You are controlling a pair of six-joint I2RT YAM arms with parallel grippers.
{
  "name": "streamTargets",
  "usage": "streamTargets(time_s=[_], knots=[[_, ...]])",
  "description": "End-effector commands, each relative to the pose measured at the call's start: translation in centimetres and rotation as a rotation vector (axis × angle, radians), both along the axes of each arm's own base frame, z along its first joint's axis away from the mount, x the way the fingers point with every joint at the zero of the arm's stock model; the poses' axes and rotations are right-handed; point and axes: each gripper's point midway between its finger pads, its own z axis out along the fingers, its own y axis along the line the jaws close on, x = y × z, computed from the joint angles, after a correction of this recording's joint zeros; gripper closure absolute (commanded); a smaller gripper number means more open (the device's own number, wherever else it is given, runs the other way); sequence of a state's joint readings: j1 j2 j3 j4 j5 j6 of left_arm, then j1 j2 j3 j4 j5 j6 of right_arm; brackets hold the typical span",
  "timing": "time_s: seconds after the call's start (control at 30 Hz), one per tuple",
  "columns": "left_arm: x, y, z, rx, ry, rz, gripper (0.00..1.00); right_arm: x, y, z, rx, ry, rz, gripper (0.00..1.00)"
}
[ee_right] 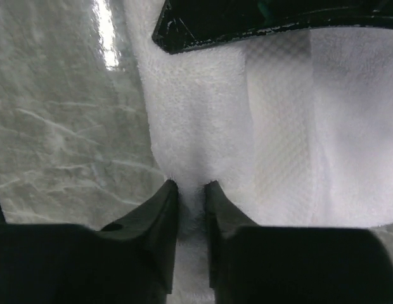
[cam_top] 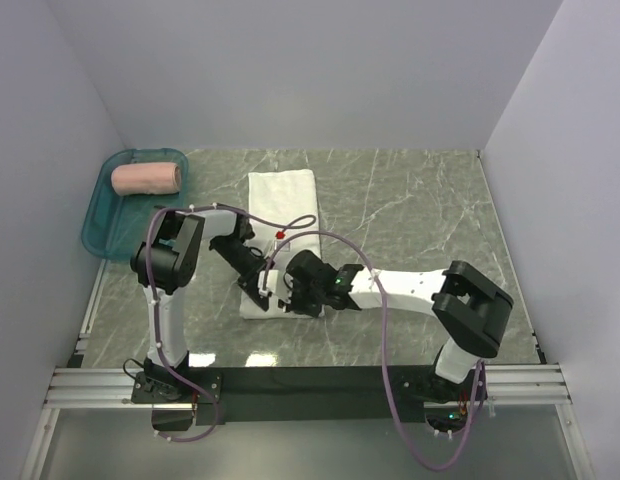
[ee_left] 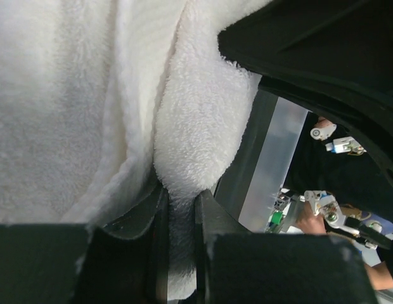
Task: Roll the towels
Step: Roll the towel
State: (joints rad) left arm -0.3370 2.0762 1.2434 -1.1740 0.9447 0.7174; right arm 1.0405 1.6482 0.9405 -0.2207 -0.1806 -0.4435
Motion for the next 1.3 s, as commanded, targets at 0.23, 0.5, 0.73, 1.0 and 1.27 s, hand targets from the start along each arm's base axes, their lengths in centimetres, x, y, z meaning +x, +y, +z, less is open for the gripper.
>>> streamTargets(time_s=[0.23, 0.5, 0.73, 1.0, 1.27], knots=[[2.4, 4.3, 0.7, -0.016, -0.118, 0.078, 0.7, -3.4, 0.9, -3.5, -0.031, 0.378, 0.085, 1.0], [6.5, 5.5, 7.7, -0.179, -0.431, 0.271, 0.46, -4.1, 0.1, -2.7, -0.004, 0.695, 0.072, 1.0], [6.9, 8.9, 11.1, -0.062, -0.845, 0.296, 0.43, -3.5, 0.4, -2.9, -0.007, 0.915, 0.016, 1.0], [2.1, 6.8, 7.5, 0.017, -1.288, -0.081, 0.26, -2.4, 0.8, -4.3, -0.046, 1.194, -0.084, 1.0], [1.1, 4.4, 3.5, 0.06, -1.355, -0.224, 0.27, -0.5, 1.2, -5.0, -0.032, 1.238, -0.145, 1.0]])
